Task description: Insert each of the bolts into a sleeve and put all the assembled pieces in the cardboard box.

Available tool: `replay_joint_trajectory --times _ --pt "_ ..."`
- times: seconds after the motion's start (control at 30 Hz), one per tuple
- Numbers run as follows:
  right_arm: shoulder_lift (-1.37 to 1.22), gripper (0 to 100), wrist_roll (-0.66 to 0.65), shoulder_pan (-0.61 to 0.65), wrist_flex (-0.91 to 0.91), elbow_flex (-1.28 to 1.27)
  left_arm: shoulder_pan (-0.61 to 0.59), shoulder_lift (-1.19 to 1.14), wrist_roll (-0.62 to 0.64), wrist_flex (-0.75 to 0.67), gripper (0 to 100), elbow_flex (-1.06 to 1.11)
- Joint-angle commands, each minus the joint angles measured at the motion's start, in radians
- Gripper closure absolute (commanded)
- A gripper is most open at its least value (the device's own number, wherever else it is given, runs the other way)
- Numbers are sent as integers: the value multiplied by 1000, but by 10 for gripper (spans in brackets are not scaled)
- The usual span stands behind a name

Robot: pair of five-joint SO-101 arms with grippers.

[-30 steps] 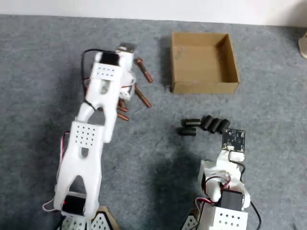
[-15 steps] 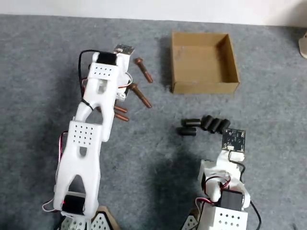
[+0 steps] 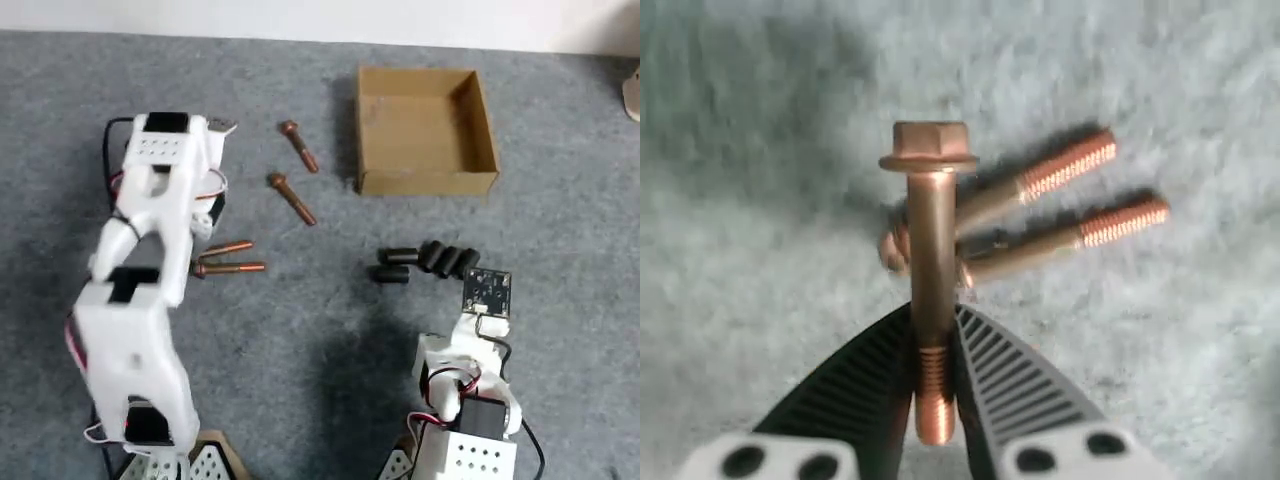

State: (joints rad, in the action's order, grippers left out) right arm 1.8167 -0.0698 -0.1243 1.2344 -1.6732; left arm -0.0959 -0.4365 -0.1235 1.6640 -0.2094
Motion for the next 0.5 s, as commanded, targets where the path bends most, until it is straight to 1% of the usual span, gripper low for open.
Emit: replay_joint_trajectory --times 0.0,0.17,0.23,0.37,0.47 --pt "8 994 -2 -2 1 -157 -1 239 -21 -137 994 268" --pt "8 994 -2 -2 1 -157 -7 390 -141 -419 994 595" --pt "8 994 -2 -2 1 -157 -7 430 -180 -500 994 700" --pt "8 994 -2 -2 1 -157 -1 513 -230 -569 994 872" --pt "8 994 -2 -2 1 -157 -2 584 -292 -571 994 958"
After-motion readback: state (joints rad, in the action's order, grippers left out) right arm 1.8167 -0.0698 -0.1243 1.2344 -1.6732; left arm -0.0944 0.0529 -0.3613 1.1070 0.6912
